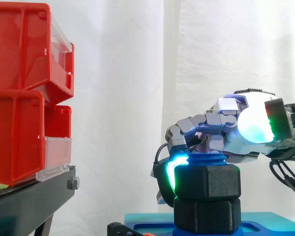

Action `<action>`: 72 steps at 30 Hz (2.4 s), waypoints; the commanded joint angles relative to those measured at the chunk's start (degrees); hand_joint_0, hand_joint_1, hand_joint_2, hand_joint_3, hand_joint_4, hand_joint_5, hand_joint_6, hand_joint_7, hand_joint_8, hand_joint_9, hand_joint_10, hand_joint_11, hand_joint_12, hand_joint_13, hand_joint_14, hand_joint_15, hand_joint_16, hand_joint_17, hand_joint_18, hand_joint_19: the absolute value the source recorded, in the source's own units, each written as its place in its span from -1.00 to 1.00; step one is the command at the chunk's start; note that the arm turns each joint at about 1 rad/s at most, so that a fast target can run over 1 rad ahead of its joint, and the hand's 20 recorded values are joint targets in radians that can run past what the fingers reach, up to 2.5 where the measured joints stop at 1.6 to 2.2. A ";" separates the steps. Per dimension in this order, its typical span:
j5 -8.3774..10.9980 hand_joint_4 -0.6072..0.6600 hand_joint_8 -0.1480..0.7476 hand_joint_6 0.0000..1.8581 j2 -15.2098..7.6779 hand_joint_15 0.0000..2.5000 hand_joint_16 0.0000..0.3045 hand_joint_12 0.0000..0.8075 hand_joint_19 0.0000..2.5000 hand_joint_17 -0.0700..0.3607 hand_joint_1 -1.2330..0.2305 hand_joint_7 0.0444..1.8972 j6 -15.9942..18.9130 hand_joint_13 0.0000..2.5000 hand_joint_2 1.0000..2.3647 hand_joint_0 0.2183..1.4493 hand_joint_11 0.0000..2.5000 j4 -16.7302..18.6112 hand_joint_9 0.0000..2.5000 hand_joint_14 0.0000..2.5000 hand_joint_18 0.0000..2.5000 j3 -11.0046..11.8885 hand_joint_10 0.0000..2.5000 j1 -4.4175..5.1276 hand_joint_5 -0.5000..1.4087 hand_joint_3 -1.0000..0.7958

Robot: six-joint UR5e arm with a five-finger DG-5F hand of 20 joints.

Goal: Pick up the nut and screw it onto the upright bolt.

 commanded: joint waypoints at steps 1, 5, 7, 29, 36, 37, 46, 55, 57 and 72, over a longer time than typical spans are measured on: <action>-0.07 0.19 -0.28 -0.40 -0.01 -1.00 -0.94 -0.63 -1.00 -0.58 0.26 0.41 0.06 -0.37 -1.00 -0.59 -1.00 0.03 0.07 -1.00 -0.62 -0.07 -1.00 -0.08 -0.40 -0.44; -0.16 0.23 -0.20 -0.44 -0.01 -1.00 -0.93 -0.60 -1.00 -0.56 0.26 0.48 0.06 -0.37 -1.00 -0.59 -1.00 0.03 0.05 -1.00 -0.62 0.02 -1.00 -0.17 -0.41 -0.44; -0.16 0.32 -0.09 -0.46 -0.01 -1.00 -0.91 -0.53 -1.00 -0.53 0.28 0.46 0.06 -0.41 -1.00 -0.61 -1.00 0.03 -0.01 -1.00 -0.66 0.02 -1.00 -0.25 -0.44 -0.44; -4.56 0.27 -0.09 -0.46 -0.01 -1.00 -0.82 -0.30 -1.00 -0.39 0.31 -0.34 0.14 -0.64 -1.00 -0.67 -1.00 0.99 -0.42 -1.00 -0.93 3.97 -1.00 -1.40 -0.65 -0.44; -4.29 0.27 -0.09 -0.46 -0.36 -1.00 -0.82 -0.29 -1.00 -0.38 0.32 -0.34 0.76 -0.65 -1.00 -0.67 -1.00 2.66 -0.43 -1.00 -0.94 3.97 -1.00 -0.69 -0.65 -0.44; -4.12 0.27 -0.08 -0.46 -0.97 -1.00 -0.82 -0.29 -1.00 -0.38 0.32 -0.35 0.85 -0.65 -1.00 -0.67 -1.00 2.84 -0.43 -1.00 -0.94 3.97 -1.00 -0.43 -0.66 -0.44; -3.33 0.27 -0.07 -0.46 -2.47 -1.00 -0.81 -0.29 -1.00 -0.38 0.32 -0.33 3.05 -0.65 -1.00 -0.67 -1.00 4.51 -0.44 -1.00 -0.94 3.97 -1.00 1.15 -0.66 -0.44; -3.33 0.29 -0.06 -0.46 -2.56 -1.00 -0.81 -0.28 -1.00 -0.38 0.33 -0.30 3.13 -0.64 -1.00 -0.67 -1.00 3.19 -0.43 -1.00 -0.94 3.97 -1.00 1.77 -0.65 -0.44; -3.41 0.30 -0.06 -0.46 -2.47 -1.00 -0.81 -0.28 -1.00 -0.38 0.33 -0.29 3.13 -0.63 -1.00 -0.67 -1.00 3.19 -0.43 -1.00 -0.93 3.97 -1.00 1.77 -0.65 -0.44; -4.47 0.33 -0.03 -0.46 -2.56 -1.00 -0.82 -0.29 -1.00 -0.39 0.33 -0.24 2.43 -0.62 -1.00 -0.67 -1.00 4.07 -0.42 -1.00 -0.92 3.00 -1.00 1.42 -0.63 -0.44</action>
